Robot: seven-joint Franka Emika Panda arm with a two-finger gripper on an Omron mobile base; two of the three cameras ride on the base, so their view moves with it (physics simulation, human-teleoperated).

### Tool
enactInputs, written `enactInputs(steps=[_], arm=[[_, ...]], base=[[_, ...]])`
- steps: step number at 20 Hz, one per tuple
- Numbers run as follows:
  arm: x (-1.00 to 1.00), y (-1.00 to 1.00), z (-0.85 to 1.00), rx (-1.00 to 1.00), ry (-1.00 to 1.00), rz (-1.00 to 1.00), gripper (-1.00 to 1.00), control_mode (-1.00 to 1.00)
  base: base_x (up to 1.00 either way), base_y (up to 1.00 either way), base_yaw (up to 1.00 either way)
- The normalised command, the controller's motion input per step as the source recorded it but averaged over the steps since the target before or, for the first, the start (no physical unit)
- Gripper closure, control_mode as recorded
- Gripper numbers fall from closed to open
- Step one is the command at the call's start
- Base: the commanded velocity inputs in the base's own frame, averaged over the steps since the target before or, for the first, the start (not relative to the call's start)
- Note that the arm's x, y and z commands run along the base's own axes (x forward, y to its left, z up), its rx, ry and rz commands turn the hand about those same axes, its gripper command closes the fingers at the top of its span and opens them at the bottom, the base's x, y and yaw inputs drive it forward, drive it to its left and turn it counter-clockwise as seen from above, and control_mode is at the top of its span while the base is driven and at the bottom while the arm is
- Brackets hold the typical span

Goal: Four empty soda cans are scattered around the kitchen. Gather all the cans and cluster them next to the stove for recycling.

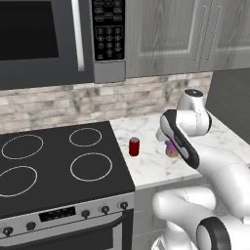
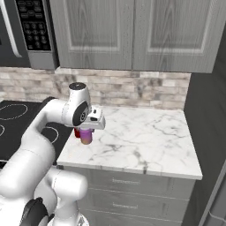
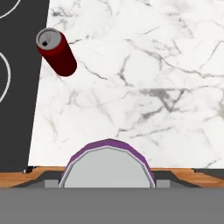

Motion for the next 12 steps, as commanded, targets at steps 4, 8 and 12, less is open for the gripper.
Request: enactInputs(steps=[4, 8, 12], arm=[[0.44, 0.00, -0.18, 0.00, 0.00, 0.00, 1.00, -1.00], [0.44, 0.02, -0.26, 0.00, 0.00, 0.01, 1.00, -1.00], [0.39, 0.11, -0.25, 0.00, 0.00, 0.02, 1.00, -1.00]], base=[[0.00, 0.00, 0.00], [0.00, 0.00, 0.00], [0.00, 0.00, 0.00]])
